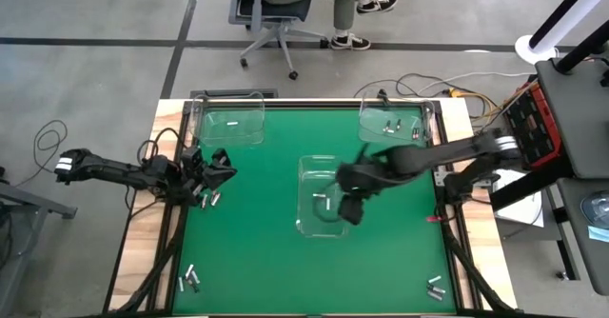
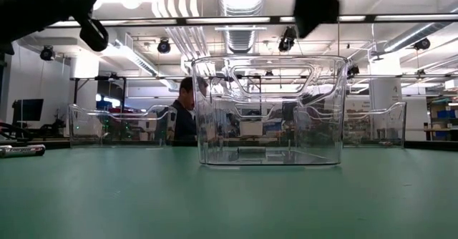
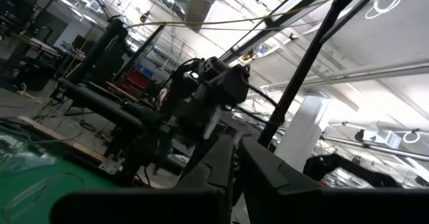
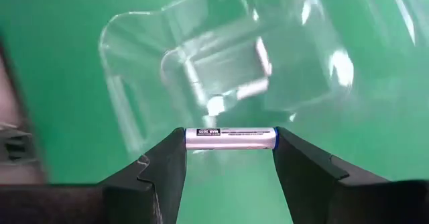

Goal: Sort batteries
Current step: Put the white battery into the bottom transparent bin

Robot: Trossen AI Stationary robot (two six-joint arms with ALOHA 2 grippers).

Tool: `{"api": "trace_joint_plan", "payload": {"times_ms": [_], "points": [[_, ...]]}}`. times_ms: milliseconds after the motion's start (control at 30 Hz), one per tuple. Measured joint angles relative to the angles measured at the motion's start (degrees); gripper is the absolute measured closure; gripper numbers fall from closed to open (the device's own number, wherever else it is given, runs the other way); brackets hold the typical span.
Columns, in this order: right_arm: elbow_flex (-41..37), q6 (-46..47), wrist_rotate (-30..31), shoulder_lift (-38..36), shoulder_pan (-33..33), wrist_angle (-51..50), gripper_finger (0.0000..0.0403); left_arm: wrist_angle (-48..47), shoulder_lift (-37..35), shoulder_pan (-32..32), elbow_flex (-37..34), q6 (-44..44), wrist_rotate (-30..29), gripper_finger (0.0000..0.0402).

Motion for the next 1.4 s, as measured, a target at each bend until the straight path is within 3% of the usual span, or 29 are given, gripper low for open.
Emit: {"api": "trace_joint_plan", "payload": {"times_ms": [100,233,667,1133,1400], "points": [[3.52,-14.54,3.06,7.11,-0.38,1.38,0.0209,0.95,-0.11,0.00,0.00,-1.10,0.00,0.0394],[6.93,-24.13,6.17,14.81,-0.89,2.78,0.0209,2.71,-0.11,0.00,0.00,-1.06,0.07,0.0394],[7.72,-26.67,5.69,25.56,-6.42,7.23,0.0209,2.33,0.90,0.00,0.00,-1.08,0.14,0.0394],[7.00,-27.59,5.02,27.00,-7.20,9.59,0.0208,2.48,0.96,0.00,0.00,-1.08,0.26,0.0394],[6.96,-26.17,1.64,30.24,-6.63,9.28,0.0207,2.14,1.07,0.00,0.00,-0.44,0.26,0.0394]]}}
